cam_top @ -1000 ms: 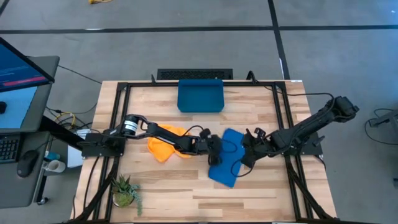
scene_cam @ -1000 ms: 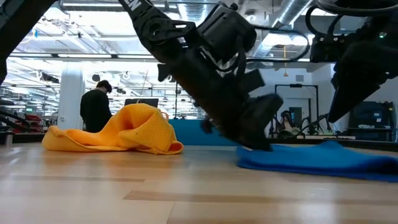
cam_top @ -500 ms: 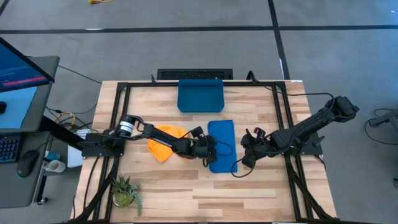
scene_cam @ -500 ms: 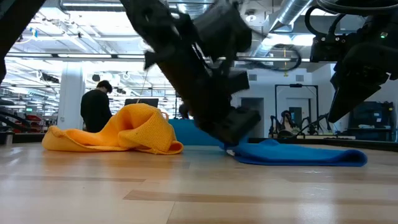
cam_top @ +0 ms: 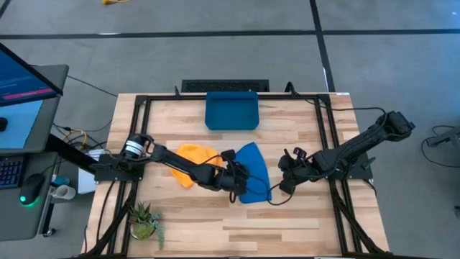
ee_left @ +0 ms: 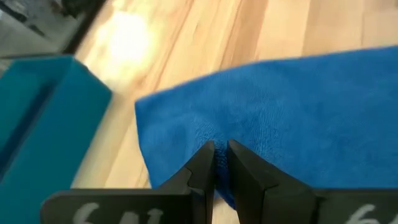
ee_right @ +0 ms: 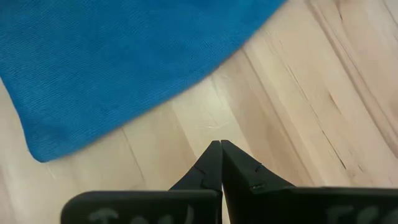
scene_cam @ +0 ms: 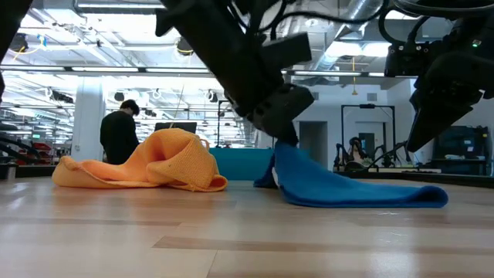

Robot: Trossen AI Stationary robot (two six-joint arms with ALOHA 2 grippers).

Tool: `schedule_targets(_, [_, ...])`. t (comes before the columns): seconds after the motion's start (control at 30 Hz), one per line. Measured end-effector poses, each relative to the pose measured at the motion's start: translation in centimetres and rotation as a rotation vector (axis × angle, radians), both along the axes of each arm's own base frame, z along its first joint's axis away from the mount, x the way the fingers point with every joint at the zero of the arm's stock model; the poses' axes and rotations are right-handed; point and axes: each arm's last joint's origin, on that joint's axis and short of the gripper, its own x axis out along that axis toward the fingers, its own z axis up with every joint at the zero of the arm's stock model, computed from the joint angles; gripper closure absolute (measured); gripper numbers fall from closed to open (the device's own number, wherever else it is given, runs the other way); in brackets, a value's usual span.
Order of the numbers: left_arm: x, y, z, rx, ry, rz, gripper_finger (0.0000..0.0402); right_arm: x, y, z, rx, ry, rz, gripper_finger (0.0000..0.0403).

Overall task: Roll microfiber towels into tight, uniform cylinder then place into a basket
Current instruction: Fold the blue microfiber towel

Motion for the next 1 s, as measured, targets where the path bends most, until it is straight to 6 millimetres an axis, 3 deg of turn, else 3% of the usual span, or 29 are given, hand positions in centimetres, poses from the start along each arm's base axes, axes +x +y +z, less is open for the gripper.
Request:
schedule_targets(0.17, [-0.2,1.4,-0.5,-0.103,0.041,0.048,0.0370,0.3,0.2,0.1,0.016,-0.039,0.001,0.0378])
schedule_targets(0.4, [-0.6,2.2,-1.7,-0.245,0.064,0.053,0.0368,2.0,0.2,0.9,-0.004,-0.176,0.132,0.0378])
schedule_targets(0.63, [-1.9,2.6,-3.4,-0.240,0.115,0.077,0.0323,2.8,-0.8,1.1,-0.024,-0.205,0.143,0.0378])
schedule_targets(0.8, [-2.0,2.6,-3.4,-0.245,0.108,0.090,0.0286,2.9,-0.8,1.1,0.050,-0.202,0.172,0.0378])
schedule_targets(1.0, [-1.4,2.2,-2.3,-0.225,0.102,0.035,0.0277,2.5,-0.1,0.3,0.069,-0.218,0.213,0.0378])
